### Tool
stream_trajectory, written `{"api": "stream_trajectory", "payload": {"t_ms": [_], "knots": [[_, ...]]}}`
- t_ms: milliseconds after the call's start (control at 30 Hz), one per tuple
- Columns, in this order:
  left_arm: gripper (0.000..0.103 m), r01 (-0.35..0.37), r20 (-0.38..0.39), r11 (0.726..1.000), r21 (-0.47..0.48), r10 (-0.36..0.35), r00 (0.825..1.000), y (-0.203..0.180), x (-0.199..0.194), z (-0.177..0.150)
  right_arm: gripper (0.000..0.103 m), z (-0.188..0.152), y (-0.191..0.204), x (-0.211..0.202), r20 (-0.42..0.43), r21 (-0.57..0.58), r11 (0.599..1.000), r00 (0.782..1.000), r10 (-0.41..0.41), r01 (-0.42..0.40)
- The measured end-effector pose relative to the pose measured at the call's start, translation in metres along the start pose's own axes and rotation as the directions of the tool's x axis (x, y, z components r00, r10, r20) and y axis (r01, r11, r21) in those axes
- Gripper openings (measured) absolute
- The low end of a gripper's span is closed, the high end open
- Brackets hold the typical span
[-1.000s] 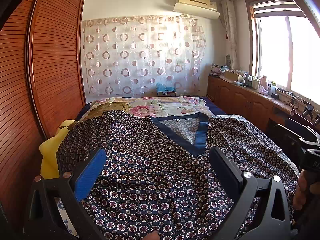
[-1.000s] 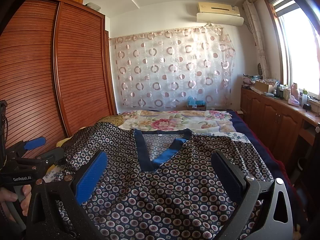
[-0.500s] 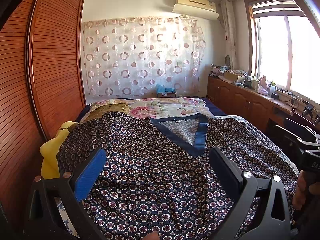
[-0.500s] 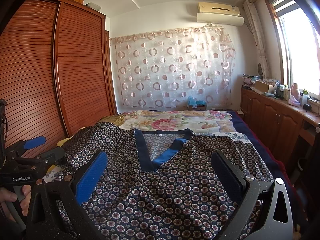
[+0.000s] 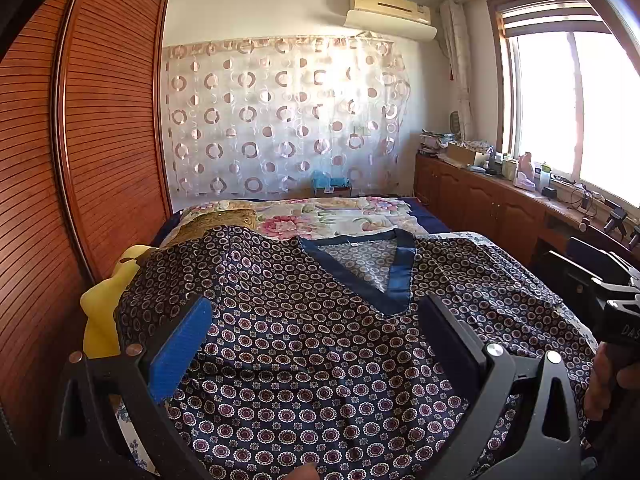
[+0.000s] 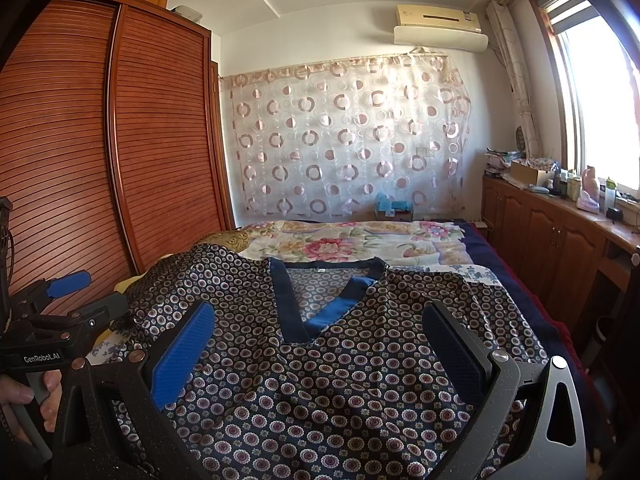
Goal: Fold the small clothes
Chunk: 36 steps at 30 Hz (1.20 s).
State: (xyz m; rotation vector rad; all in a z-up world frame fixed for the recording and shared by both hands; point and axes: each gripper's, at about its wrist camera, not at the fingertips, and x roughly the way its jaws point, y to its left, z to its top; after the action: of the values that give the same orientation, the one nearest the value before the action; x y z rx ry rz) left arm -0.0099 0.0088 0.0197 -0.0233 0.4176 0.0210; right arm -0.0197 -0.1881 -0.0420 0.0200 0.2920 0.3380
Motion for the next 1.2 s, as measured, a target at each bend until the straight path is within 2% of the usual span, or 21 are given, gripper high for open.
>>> {"api": "stream_trajectory", "payload": {"t_ms": [333,600,767,1067,1200], "knots": [[0.103,0.006,-0.012,1.0,0.0,-0.006,1.0,0.0,0.002,-0.001,0.103,-0.002,0.0,0.003,-0.007,0.0,1.0,1.0,0.011,-0.011],[0.103,-0.009,-0.073,1.0,0.007,0.01,0.997,0.019,0.024,-0.012,0.103,-0.019,-0.001,0.035,-0.09,-0.011,0.997,0.993,0.08,-0.081],[0.103,-0.02,-0.111,1.0,0.005,0.021,0.994,0.045,0.038,-0.022,0.103,-0.03,-0.003,0.056,-0.155,-0.021,0.995,0.984,0.09,-0.095],[0.103,-0.081,-0.211,0.996,-0.02,0.075,0.975,0.104,0.065,-0.039,0.097,-0.047,0.004,0.099,-0.306,0.004,0.991,0.943,0.129,-0.134],[0.103,-0.072,-0.243,0.995,-0.068,0.053,0.968,0.131,0.07,-0.049,0.097,-0.041,0.007,0.101,-0.306,-0.019,0.991,0.945,0.12,-0.132]]}}
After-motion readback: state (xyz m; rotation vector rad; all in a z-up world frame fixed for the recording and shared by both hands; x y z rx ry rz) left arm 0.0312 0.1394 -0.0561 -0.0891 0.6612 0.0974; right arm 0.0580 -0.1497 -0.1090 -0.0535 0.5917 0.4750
